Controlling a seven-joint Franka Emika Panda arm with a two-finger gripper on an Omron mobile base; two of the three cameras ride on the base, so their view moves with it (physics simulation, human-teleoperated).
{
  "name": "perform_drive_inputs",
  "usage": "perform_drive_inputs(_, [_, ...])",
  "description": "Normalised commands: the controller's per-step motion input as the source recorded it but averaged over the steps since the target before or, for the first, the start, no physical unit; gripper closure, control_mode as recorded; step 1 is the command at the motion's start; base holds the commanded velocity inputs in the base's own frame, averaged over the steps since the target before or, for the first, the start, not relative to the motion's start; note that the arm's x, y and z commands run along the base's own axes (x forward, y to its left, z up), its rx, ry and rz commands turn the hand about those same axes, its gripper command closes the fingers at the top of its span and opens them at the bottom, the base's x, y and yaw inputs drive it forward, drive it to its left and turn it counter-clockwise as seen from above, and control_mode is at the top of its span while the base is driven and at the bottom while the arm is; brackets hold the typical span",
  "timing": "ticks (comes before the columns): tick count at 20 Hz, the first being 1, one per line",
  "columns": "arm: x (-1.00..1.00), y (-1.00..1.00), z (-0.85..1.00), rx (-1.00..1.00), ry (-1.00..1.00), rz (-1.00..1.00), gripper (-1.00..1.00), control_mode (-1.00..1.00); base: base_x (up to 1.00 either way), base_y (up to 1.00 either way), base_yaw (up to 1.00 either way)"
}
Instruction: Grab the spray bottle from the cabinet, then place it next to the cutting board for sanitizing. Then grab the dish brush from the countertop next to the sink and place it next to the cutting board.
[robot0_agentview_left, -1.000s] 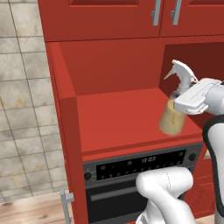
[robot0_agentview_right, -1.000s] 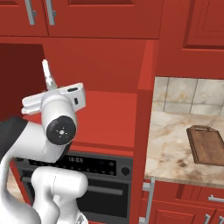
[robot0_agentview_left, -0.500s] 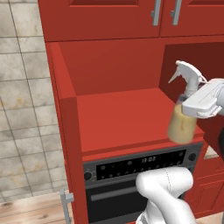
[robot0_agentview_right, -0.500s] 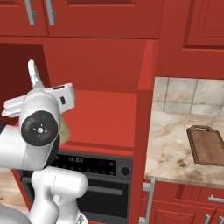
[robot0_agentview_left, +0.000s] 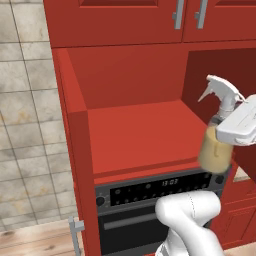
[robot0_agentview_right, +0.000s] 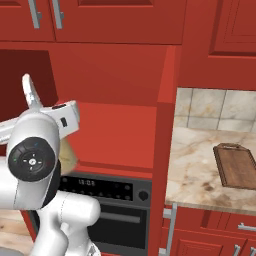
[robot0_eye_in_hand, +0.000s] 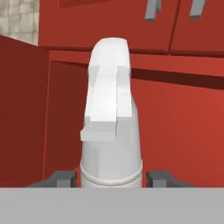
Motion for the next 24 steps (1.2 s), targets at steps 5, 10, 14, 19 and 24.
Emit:
perform_drive_inputs(5, [0.00,0.00,0.00,0.00,0.00,0.00,1.00,1.00,-0.95,0.00,0.00])
perform_drive_inputs(10, [0.00,0.00,0.00,0.00,0.00,0.00,1.00,1.00,-1.00,0.00,0.00])
perform_drive_inputs(14, [0.00,0.00,0.00,0.00,0.00,0.00,1.00,1.00,-1.00,-0.29,-0.01])
perform_drive_inputs(19, [0.00,0.00,0.00,0.00,0.00,0.00,1.00,1.00,-0.20,-0.96,0.00])
perform_drive_inputs(24, [0.00,0.00,0.00,0.00,0.00,0.00,1.00,1.00,-0.01,-1.00,0.00])
